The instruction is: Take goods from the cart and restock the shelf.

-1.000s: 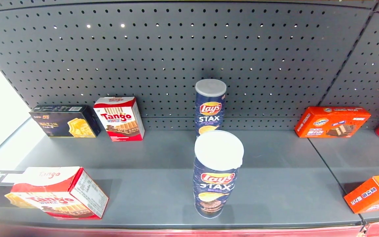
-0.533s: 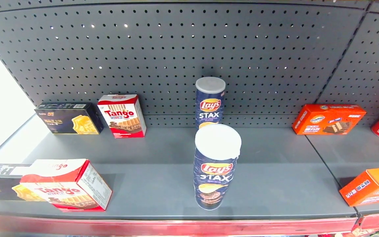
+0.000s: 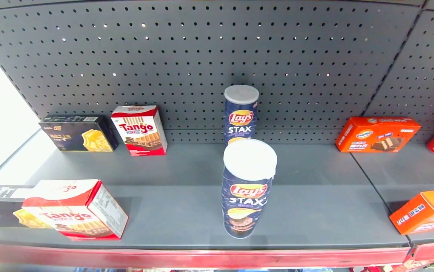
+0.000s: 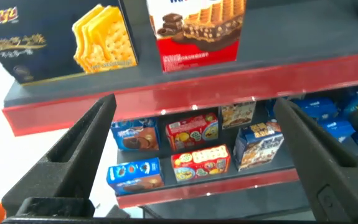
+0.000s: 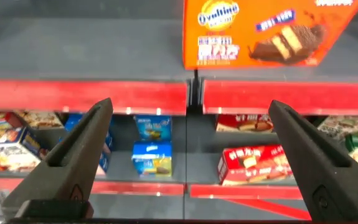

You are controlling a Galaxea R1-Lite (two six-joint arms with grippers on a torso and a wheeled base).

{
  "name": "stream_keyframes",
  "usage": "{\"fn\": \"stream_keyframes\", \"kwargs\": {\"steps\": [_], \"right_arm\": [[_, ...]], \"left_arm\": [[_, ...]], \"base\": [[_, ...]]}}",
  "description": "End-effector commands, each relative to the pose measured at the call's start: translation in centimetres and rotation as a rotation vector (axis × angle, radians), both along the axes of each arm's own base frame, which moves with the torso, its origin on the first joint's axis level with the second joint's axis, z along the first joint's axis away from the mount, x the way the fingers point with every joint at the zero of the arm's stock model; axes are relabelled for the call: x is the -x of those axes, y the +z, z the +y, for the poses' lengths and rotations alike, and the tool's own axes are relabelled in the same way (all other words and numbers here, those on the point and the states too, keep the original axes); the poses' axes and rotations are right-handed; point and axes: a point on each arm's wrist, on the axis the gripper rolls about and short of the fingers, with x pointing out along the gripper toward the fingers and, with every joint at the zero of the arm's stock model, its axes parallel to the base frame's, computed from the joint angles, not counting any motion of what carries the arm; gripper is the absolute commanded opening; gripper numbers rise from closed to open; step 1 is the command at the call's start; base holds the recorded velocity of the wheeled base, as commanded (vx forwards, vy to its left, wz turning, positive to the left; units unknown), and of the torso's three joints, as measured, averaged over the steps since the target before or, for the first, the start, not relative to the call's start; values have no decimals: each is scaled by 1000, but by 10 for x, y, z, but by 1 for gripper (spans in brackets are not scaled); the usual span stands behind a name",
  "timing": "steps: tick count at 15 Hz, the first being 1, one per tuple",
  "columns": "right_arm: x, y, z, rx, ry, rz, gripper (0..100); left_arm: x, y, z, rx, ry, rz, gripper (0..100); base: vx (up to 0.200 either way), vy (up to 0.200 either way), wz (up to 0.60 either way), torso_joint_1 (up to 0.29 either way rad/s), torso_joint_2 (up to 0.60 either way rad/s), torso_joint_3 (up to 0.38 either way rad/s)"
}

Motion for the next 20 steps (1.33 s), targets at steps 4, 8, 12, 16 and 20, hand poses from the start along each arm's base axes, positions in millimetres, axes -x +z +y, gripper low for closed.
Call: {"fn": "stream_keyframes", "kwargs": {"steps": [4,8,12,16,20], "right_arm": [[0,0,0,0,2,1,100],[0,0,0,0,0,1,100],[0,0,0,0,0,1,100],[0,0,0,0,0,1,100],[0,0,0,0,-1,1,100]], "left_arm": [[0,0,0,2,2,0,100],[0,0,0,2,2,0,100],[0,0,0,2,2,0,100],[0,0,0,2,4,0,100],[0,0,0,2,2,0,100]], "base": [[0,0,0,0,0,0],[0,0,0,0,0,0],[0,0,0,0,0,0],[0,0,0,0,0,0],[0,0,0,0,0,0]]}}
